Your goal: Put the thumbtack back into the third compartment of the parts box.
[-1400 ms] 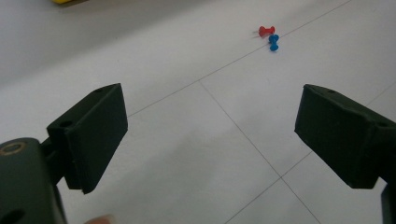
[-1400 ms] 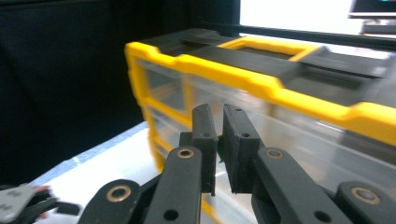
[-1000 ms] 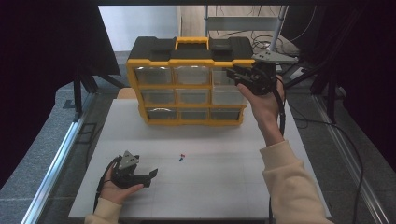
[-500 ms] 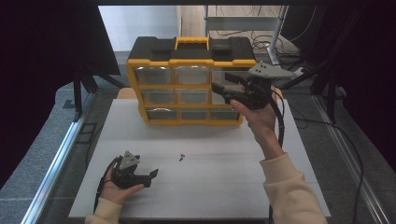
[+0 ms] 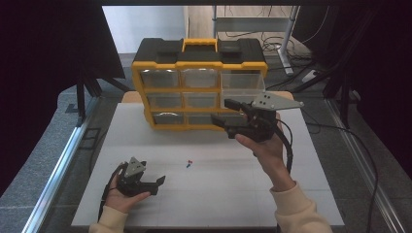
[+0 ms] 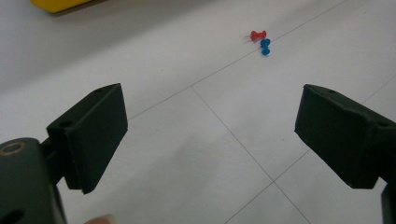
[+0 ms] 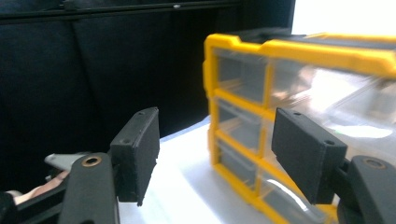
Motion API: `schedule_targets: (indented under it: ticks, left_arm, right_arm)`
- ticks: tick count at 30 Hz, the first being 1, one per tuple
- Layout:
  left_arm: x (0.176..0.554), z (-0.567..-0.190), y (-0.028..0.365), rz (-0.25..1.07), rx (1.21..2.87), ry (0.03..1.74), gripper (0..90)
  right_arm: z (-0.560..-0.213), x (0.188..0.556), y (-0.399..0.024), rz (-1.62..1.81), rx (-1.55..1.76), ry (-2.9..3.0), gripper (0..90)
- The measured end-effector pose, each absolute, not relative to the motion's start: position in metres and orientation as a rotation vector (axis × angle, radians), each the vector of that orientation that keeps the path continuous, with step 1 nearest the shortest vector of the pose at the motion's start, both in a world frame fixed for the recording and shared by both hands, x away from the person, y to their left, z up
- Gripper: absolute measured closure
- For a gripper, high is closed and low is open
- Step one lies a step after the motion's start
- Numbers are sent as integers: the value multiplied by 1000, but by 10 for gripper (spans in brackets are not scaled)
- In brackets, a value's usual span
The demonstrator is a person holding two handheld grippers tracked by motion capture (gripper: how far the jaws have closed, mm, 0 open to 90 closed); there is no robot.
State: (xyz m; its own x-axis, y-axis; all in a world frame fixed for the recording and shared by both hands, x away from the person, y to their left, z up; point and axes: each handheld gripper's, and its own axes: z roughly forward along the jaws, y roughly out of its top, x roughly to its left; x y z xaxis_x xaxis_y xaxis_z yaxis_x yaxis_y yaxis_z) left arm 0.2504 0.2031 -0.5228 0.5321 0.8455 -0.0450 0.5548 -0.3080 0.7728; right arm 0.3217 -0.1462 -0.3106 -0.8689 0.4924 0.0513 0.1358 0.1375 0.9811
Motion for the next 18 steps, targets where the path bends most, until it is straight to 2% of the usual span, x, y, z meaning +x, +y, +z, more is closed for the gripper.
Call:
schedule_targets:
  ticks: [18]
  left_arm:
    - [251,-523,203,484,2007,1129,98]
  right_arm:
    - [-377,328,-132,1685,705,2269,299]
